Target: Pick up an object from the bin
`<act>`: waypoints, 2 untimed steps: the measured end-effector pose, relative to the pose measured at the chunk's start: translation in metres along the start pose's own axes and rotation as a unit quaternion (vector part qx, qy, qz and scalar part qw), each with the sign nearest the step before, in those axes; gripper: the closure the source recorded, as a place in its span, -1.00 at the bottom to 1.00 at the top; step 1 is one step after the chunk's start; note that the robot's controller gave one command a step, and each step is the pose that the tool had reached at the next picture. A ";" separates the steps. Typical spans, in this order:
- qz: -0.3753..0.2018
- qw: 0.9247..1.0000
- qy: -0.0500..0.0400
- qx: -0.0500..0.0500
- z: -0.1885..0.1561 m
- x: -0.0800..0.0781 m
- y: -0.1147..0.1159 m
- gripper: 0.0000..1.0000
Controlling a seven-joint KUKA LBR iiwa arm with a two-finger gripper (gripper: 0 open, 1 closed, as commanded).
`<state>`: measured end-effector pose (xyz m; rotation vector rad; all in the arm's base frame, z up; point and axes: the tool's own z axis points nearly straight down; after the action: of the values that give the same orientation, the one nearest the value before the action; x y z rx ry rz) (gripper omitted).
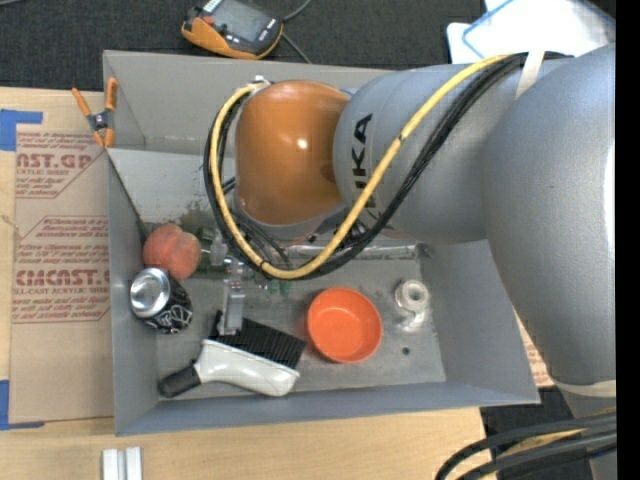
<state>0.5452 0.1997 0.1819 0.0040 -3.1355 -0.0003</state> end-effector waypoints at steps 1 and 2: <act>0.001 1.000 -0.004 -0.001 -0.004 -0.002 -0.001 -1.00; -0.102 0.995 -0.004 -0.001 0.094 0.044 -0.029 -1.00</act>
Offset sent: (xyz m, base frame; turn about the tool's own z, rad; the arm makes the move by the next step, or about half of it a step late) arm -0.0526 -0.0356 -0.1119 -0.2393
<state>0.5011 0.1703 0.0881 0.3249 -3.1265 -0.0030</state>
